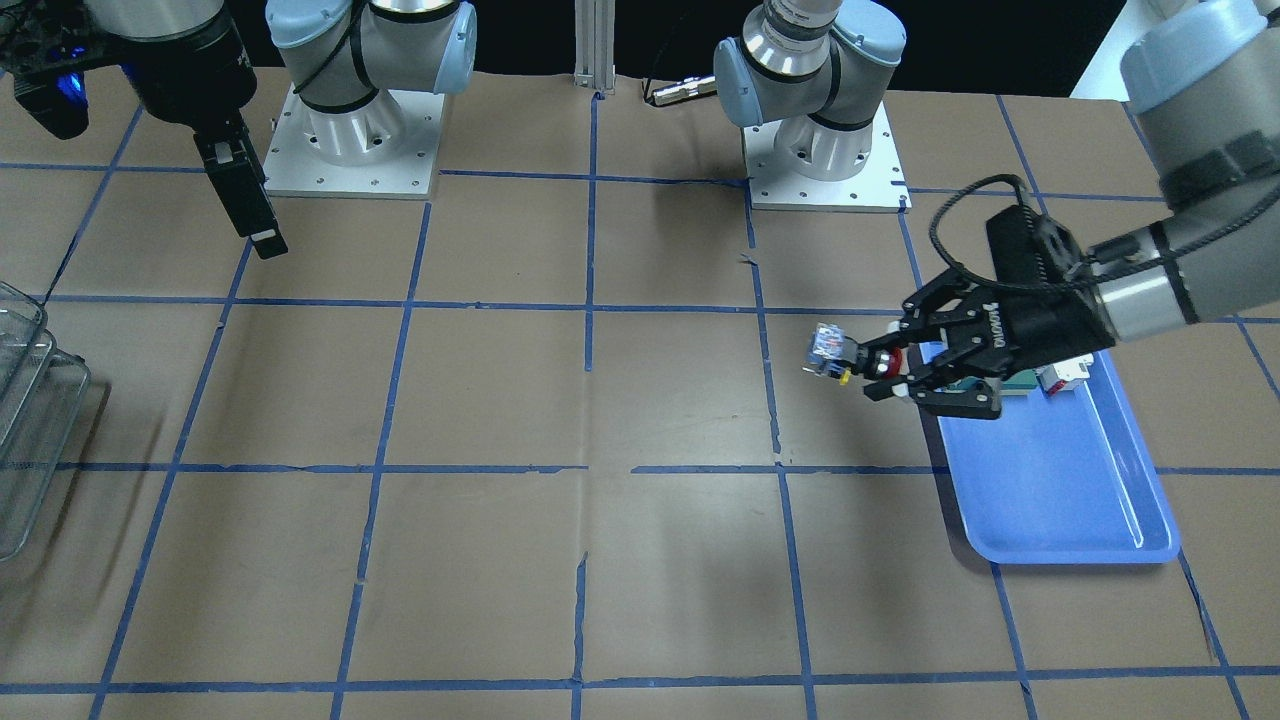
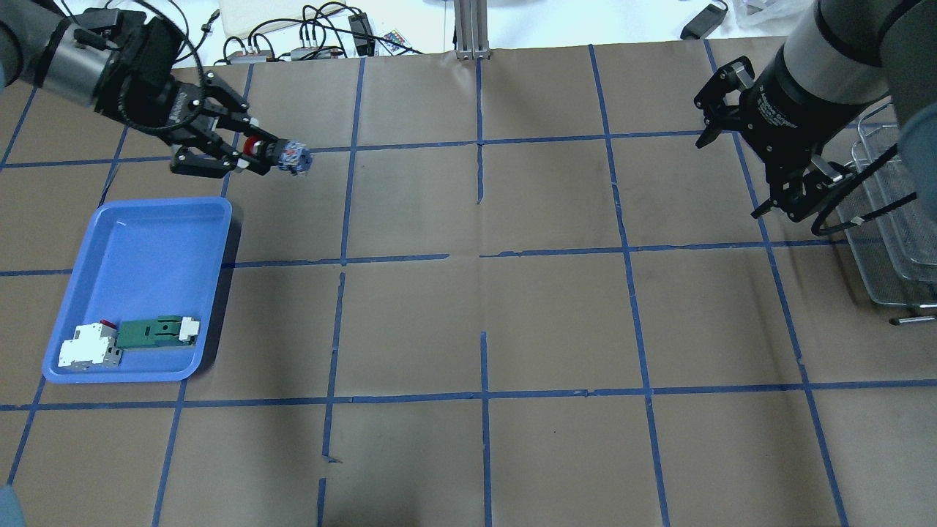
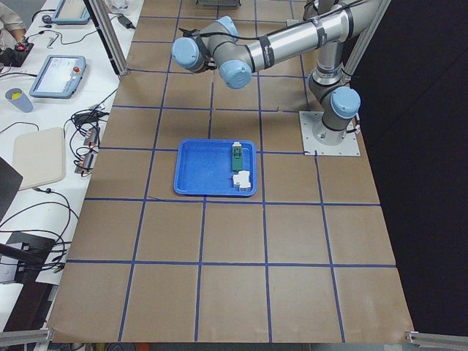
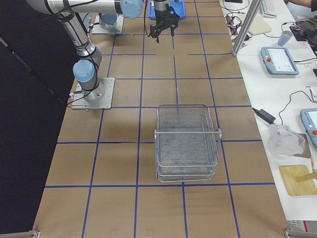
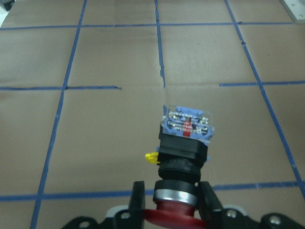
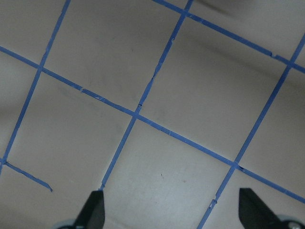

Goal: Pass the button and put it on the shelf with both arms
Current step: 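Lift the push button and carry it toward the table center with the left gripper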

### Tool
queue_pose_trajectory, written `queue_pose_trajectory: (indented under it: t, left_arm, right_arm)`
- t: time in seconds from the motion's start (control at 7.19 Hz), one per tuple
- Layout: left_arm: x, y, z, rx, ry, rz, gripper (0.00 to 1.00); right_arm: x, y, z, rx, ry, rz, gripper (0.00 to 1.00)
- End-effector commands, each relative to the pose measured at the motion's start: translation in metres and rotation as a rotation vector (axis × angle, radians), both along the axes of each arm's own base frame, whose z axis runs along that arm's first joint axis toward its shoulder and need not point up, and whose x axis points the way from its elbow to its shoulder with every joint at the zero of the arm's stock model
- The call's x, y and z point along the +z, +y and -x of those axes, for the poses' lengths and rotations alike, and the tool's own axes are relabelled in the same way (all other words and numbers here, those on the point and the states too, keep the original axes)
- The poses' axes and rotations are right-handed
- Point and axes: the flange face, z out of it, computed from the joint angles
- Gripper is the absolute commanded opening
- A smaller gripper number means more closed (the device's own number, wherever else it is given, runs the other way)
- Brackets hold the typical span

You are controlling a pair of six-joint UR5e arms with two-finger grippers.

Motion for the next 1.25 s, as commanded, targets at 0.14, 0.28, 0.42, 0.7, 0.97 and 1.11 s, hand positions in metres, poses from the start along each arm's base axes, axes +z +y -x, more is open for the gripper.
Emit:
queue_pose_trajectory:
  t: [0.14, 0.28, 0.42, 0.7, 0.97, 1.11]
  left_arm:
    - [0.066, 0.038, 0.157, -0.025, -0.033, -0.05, 0.0]
    - [0.09, 0.05, 0.199, -0.035, -0.044, -0.055, 0.0]
    - [0.113, 0.06, 0.225, -0.03, -0.047, -0.046, 0.0]
    - [0.125, 0.081, 0.252, -0.062, -0.018, -0.03, 0.0]
    - [0.123, 0.084, 0.256, -0.065, -0.013, -0.04, 0.0]
    - [0.122, 0.082, 0.257, -0.065, 0.005, -0.043, 0.0]
  right_arm:
    - [0.003, -0.001, -0.006, -0.205, -0.102, -0.003, 1.0]
    - [0.004, -0.003, -0.003, -0.24, -0.109, -0.003, 1.0]
    - [0.007, -0.003, 0.006, -0.304, -0.139, -0.022, 1.0]
    - [0.046, -0.001, 0.008, -0.351, -0.158, -0.011, 1.0]
    - [0.058, 0.0, 0.002, -0.375, -0.208, -0.03, 1.0]
    - [0.057, 0.003, 0.001, -0.379, -0.206, -0.042, 1.0]
